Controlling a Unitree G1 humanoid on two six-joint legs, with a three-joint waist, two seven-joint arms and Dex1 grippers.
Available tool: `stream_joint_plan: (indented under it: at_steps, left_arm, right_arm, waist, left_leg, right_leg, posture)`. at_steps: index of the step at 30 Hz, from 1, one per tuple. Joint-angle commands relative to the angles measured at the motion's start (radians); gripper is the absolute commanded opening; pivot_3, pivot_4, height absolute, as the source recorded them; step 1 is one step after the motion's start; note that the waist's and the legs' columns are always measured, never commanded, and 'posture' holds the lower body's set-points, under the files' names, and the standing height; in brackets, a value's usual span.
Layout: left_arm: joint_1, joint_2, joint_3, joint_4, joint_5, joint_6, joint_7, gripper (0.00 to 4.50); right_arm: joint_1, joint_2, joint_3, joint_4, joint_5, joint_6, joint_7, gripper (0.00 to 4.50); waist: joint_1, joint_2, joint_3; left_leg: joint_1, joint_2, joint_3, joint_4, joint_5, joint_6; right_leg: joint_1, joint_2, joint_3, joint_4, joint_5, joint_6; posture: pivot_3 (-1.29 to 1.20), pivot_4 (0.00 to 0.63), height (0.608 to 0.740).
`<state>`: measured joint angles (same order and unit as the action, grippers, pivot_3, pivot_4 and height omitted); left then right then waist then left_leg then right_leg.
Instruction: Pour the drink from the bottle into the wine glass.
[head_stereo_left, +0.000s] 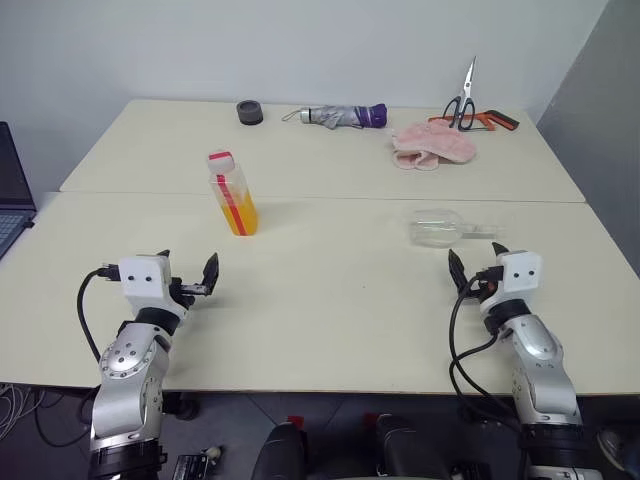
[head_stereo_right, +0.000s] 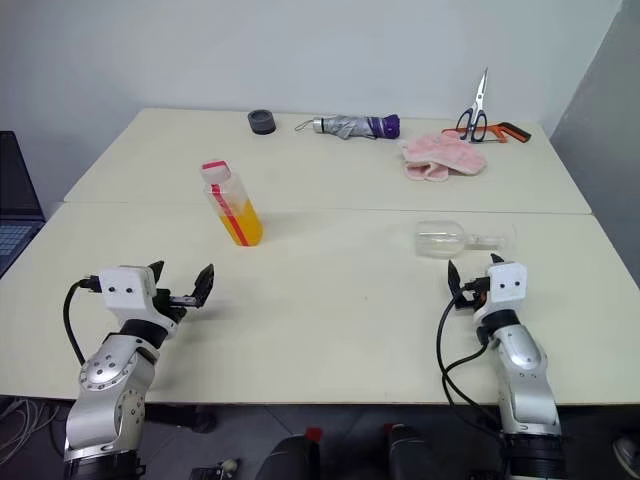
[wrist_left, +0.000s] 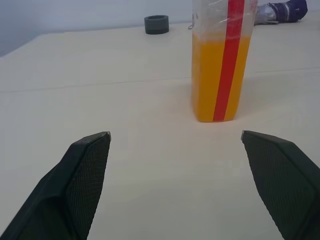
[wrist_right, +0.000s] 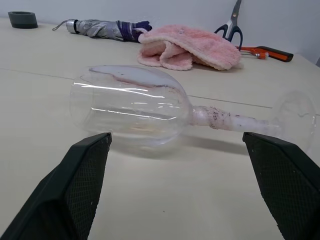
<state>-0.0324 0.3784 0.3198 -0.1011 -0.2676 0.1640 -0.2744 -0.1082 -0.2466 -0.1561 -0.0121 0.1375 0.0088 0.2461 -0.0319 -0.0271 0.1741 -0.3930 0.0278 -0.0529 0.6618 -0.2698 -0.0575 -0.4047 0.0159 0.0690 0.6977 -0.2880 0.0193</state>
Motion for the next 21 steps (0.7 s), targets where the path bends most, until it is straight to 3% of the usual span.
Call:
stream_joint_plan:
  at_steps: [1,11,15,21]
  left_arm:
    - [-0.013,0.02,0.034,0.0,-0.001,-0.036,-0.005,4.48]
    - [-0.013,0.019,0.03,-0.008,-0.042,-0.048,-0.058,4.48]
    - [-0.026,0.019,0.02,0.004,-0.002,-0.044,-0.023,4.48]
    - [-0.068,0.018,0.023,0.008,0.007,-0.007,0.013,4.48]
  right_arm:
    - [-0.015,-0.013,-0.005,-0.006,0.002,-0.04,0.013,4.5]
    - [0.003,-0.025,-0.003,0.003,0.007,-0.079,0.044,4.5]
    - [-0.009,-0.055,0.026,-0.022,0.034,-0.065,0.133,4.5]
    - [-0.067,-0.136,0.123,-0.214,0.189,0.153,0.339,4.5]
  waist:
    - [0.0,0.0,0.0]
    - [0.0,0.0,0.0]
    - [0.0,0.0,0.0]
    - [-0.001,0.0,0.0]
  left_leg:
    - [0.0,0.0,0.0,0.0,0.0,0.0]
    - [0.0,0.0,0.0,0.0,0.0,0.0]
    - [0.0,0.0,0.0,0.0,0.0,0.0]
    - [0.0,0.0,0.0,0.0,0.0,0.0]
  right_leg:
    - [0.0,0.0,0.0,0.0,0.0,0.0]
    - [0.0,0.0,0.0,0.0,0.0,0.0]
    - [0.0,0.0,0.0,0.0,0.0,0.0]
    - [0.0,0.0,-0.001,0.0,0.0,0.0]
  posture:
    - [0.0,0.15,0.74]
    - [0.0,0.15,0.74]
    - [0.0,0.15,0.74]
    - [0.0,0.15,0.74]
